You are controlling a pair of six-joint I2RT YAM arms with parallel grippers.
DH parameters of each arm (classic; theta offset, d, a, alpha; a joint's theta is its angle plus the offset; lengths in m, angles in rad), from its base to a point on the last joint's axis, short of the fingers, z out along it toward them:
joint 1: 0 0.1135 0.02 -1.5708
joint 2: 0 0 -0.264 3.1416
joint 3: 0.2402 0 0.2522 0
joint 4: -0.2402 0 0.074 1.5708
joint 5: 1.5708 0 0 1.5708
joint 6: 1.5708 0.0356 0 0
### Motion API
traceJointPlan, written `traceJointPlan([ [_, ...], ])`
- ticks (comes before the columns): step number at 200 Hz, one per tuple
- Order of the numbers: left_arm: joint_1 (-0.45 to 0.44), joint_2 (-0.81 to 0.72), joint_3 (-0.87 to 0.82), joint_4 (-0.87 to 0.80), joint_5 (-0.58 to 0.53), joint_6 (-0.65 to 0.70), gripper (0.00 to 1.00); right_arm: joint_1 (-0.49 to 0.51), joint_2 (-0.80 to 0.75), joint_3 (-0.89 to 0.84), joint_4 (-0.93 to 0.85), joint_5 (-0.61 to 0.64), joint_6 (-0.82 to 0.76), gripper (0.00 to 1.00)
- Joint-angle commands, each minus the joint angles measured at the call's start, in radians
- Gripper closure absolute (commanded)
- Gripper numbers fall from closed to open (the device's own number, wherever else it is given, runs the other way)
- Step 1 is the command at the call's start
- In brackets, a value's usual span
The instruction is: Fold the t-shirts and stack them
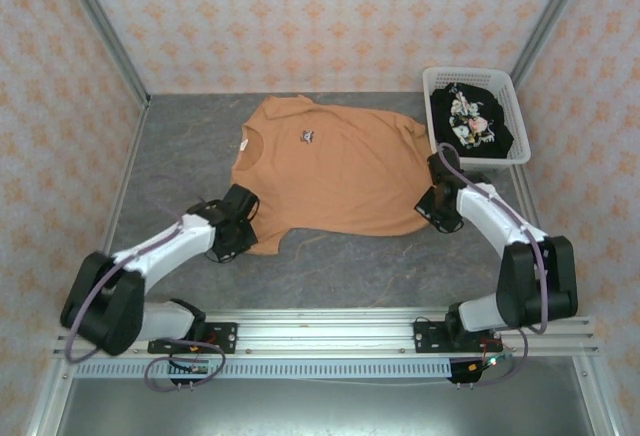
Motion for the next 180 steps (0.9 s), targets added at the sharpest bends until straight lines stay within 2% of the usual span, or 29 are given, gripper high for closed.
traceJointPlan([
  [1,-0.003,-0.189,0.037,-0.094,-0.103,-0.060,1.00,0.017,-0.103,0.048,0.011,-0.039,-0.037,1.00],
  [55,-0.006,-0.588,0.271,-0.152,-0.279,-0.066,1.00,0.040,-0.332,0.223,0.077,-0.173,-0.064,1.00],
  [92,-0.006,-0.667,0.532,-0.114,-0.340,0.021,1.00,0.044,-0.499,0.344,0.143,-0.286,-0.069,1.00],
  [115,-0.006,-0.637,0.715,-0.050,-0.337,0.097,1.00,0.043,-0.570,0.435,0.148,-0.299,-0.056,1.00],
  [139,-0.006,-0.503,0.949,-0.035,-0.327,0.177,1.00,0.043,-0.561,0.544,0.143,-0.297,-0.019,1.00],
  [155,-0.006,-0.368,1.101,-0.034,-0.328,0.241,1.00,0.044,-0.508,0.606,0.151,-0.275,0.018,1.00],
  [180,-0.001,-0.115,1.284,-0.041,-0.396,0.362,1.00,0.044,-0.352,0.703,0.142,-0.202,0.046,1.00],
])
